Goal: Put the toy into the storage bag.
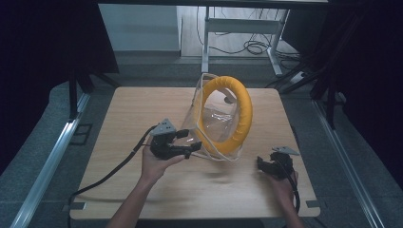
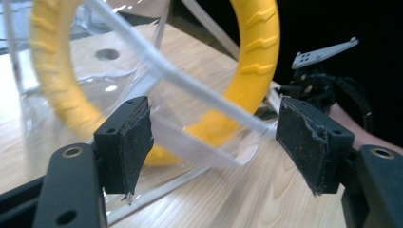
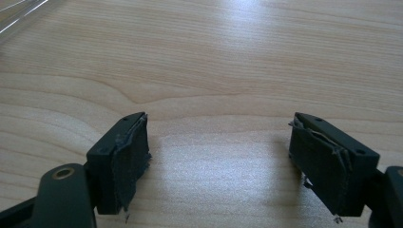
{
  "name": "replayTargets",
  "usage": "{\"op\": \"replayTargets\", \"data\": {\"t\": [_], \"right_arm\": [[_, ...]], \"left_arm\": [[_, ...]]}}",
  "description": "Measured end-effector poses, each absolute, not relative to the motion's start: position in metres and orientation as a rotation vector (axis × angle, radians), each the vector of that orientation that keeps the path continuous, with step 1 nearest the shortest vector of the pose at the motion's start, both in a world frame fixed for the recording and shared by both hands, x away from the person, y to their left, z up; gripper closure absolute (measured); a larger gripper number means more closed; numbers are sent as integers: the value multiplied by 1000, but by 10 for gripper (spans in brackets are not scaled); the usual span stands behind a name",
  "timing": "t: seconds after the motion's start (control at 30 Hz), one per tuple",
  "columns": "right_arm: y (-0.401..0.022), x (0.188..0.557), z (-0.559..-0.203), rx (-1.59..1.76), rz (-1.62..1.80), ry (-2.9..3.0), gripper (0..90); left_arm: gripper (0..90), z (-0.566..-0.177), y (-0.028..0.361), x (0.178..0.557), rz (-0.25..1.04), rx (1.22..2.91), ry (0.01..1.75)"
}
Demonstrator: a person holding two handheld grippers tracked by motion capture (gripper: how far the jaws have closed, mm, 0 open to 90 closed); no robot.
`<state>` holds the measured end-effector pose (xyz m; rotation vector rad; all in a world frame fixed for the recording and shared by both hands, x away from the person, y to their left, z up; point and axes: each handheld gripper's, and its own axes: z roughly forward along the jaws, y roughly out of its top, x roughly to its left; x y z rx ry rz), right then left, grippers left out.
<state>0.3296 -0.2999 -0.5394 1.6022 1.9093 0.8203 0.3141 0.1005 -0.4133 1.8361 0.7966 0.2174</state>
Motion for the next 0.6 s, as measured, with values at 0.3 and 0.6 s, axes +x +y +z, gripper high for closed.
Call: {"op": "replayTargets", "data": {"t": [0.3,0.6], "right_arm": [[-300,330,-540,1596,816,1909,211],[-300,330,-540,1597,817,1907,210]], "left_arm": [[280,-422,128,301,251,1844,830],[292,-426,140,295,271,1841,844]]}}
